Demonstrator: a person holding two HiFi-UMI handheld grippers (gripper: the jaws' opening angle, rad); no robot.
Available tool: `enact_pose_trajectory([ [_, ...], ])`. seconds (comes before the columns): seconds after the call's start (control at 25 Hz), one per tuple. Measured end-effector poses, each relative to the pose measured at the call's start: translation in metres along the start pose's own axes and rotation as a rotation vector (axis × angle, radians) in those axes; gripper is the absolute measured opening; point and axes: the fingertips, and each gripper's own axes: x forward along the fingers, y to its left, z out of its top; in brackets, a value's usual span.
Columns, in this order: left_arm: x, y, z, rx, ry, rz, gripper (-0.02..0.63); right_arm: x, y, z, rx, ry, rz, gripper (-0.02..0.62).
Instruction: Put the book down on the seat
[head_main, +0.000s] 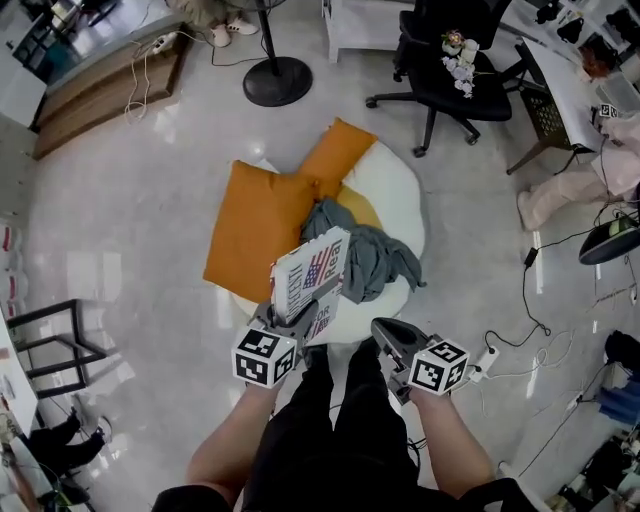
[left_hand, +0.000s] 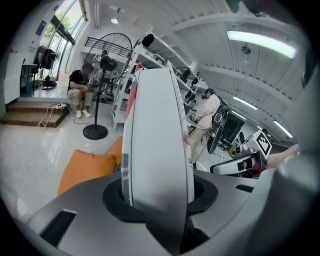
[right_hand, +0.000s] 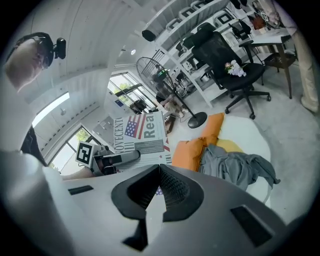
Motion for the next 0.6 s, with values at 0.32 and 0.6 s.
enact_pose_trajectory([
  [0.32, 0.066, 0.037, -0.069, -0.083, 0.054, 0.004, 0.156, 0.062, -0.056, -0.053, 0.055, 0.042, -0.004, 0.015],
  [0.6, 0.126, 0.085, -0.123, -0.153, 0.138, 0.034, 0.156, 0.103, -0.108, -0.069, 0.085, 0.063, -0.017, 0.015],
])
